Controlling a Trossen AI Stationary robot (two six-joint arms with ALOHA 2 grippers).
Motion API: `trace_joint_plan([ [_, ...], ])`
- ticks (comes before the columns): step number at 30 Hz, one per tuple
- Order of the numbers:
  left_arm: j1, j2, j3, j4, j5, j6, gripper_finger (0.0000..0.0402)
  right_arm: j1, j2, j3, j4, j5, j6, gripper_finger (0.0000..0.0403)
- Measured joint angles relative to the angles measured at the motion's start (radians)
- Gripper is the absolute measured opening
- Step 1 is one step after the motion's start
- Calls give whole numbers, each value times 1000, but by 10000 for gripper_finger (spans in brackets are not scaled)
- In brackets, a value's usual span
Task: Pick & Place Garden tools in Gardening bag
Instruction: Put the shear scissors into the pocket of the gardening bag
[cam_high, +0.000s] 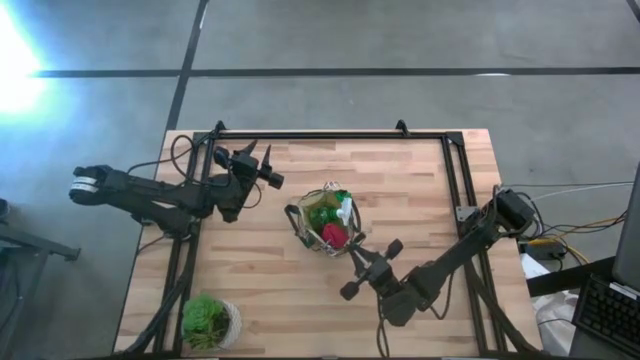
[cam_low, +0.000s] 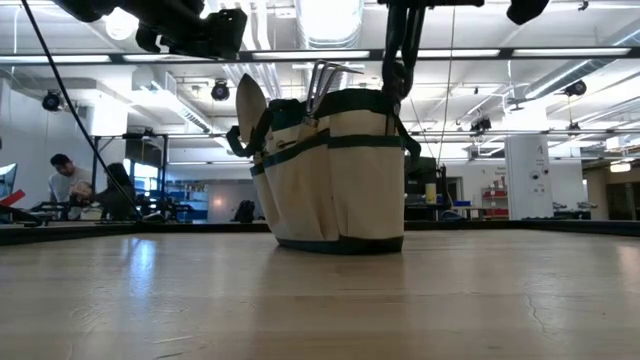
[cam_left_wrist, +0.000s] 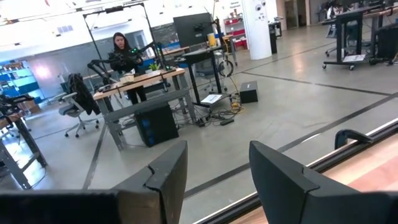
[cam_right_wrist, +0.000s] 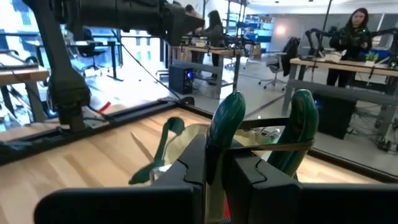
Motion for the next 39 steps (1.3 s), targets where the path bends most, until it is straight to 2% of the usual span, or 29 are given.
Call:
trace_joint_plan([
  [8, 0, 0, 0, 0, 0, 0, 174, -21, 2, -12, -7, -17, -28, 18],
  [22, 0, 0, 0, -25, 0, 14, 174, -53, 6, -22, -6, -145, -48, 18],
  [32, 0, -7, 0, -22, -1, 1, 174, -71, 6, -69, -7, -184, 9, 18],
  [39, 0, -7, 0, -22, 0, 0, 174, -99, 6, -69, -4, -348, 37, 18],
])
